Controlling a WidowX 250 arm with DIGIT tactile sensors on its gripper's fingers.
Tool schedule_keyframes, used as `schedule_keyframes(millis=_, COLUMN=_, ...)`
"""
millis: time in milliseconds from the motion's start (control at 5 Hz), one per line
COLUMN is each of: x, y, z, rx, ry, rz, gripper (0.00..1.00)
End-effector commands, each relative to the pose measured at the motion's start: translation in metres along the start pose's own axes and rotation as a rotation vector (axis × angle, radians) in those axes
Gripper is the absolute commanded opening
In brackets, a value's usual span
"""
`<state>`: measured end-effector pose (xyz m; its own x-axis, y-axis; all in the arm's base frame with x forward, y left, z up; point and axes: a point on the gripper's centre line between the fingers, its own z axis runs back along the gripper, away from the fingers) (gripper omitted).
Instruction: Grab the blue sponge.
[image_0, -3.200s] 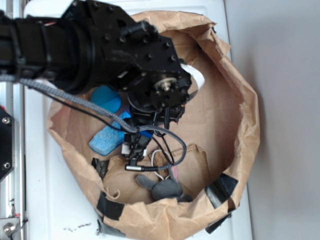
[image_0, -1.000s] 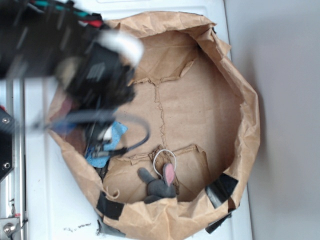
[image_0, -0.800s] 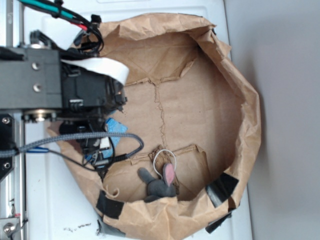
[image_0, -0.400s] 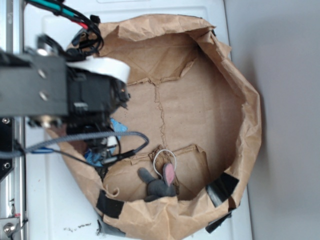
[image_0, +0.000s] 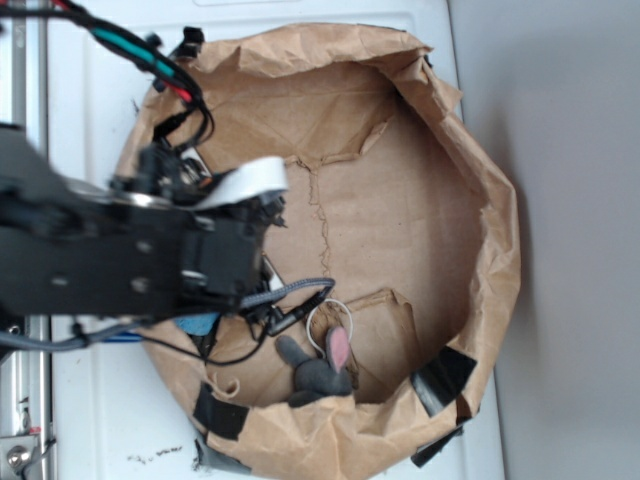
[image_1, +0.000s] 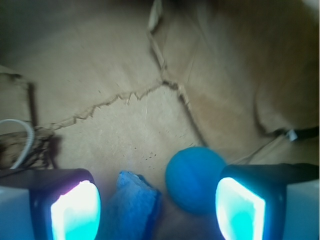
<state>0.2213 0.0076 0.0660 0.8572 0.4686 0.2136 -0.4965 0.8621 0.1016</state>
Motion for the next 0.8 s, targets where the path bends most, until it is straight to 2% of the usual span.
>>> schedule_keyframes(millis=0, x=0.016, y=-0.008, z=-0.011, rx=-0.008, ry=-0.003, rz=-0.017, gripper=1.0)
schedule_keyframes(millis=200, x=0.014, y=-0.006, z=-0.016, rx=0.017, ry=0.001, rz=-0.015, gripper=1.0)
schedule_keyframes(millis=400, x=0.006, y=-0.001, z=-0.007, rx=0.016, ry=0.022, rz=-0.001, gripper=1.0)
schedule_keyframes(millis=600, x=0.0, y=-0.001, z=0.005, rx=-0.009, ry=0.061, rz=-0.013, gripper=1.0)
